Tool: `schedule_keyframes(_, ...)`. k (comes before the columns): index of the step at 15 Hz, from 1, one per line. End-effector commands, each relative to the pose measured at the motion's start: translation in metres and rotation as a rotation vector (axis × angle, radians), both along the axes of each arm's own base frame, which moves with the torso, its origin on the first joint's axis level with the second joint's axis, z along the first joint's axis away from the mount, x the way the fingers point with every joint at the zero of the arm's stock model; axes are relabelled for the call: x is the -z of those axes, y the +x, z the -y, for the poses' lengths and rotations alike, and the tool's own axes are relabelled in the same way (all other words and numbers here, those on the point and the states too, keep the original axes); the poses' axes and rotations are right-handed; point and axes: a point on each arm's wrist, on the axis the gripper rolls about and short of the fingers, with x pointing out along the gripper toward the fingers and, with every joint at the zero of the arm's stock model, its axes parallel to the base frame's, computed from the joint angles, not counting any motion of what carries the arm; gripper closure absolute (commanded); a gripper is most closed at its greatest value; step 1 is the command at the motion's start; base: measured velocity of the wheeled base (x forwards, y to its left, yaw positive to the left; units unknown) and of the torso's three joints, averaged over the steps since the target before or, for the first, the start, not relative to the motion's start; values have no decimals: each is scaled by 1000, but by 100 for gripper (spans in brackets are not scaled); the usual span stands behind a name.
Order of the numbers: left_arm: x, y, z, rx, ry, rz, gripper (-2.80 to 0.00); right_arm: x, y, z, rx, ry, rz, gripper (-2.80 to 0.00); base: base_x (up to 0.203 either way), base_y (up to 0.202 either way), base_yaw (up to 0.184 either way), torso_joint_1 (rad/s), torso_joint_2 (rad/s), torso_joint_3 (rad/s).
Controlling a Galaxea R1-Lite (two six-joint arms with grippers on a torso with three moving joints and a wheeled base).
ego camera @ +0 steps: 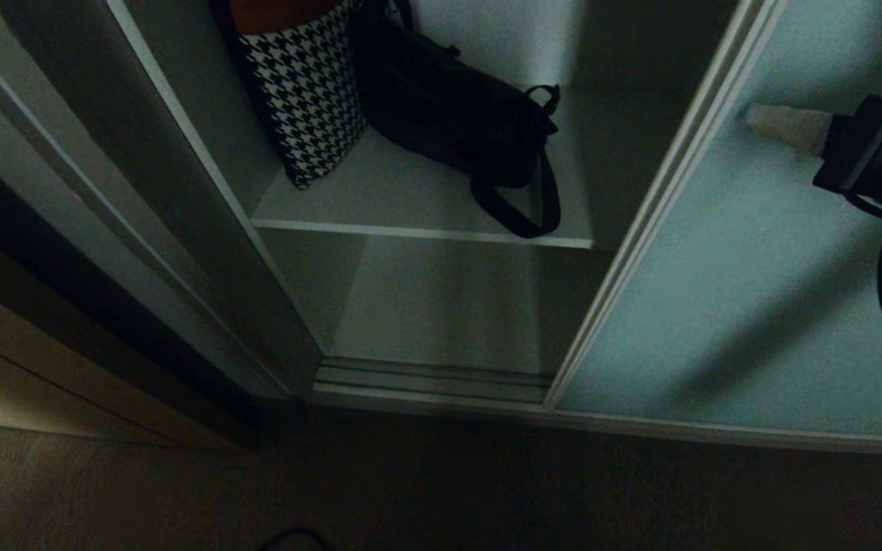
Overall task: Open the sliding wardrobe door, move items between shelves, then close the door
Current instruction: Close the door
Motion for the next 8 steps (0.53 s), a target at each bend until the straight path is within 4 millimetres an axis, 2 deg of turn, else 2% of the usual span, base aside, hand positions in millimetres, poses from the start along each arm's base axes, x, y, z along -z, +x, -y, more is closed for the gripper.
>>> schedule_keyframes(1,0,0,0,0,0,0,0,3,6,-2,-2,-2,-13,0,0,0,0,0,0,0)
schedule_keyframes(4,0,0,0,0,0,-1,0,-1,4,-8,-28,-2,-1,0,0,0,0,0,0,0)
schedule_keyframes(8,0,0,0,0,0,1,0,0,-3,-29,-123,-9,-6,0,0,0,0,0,0,0)
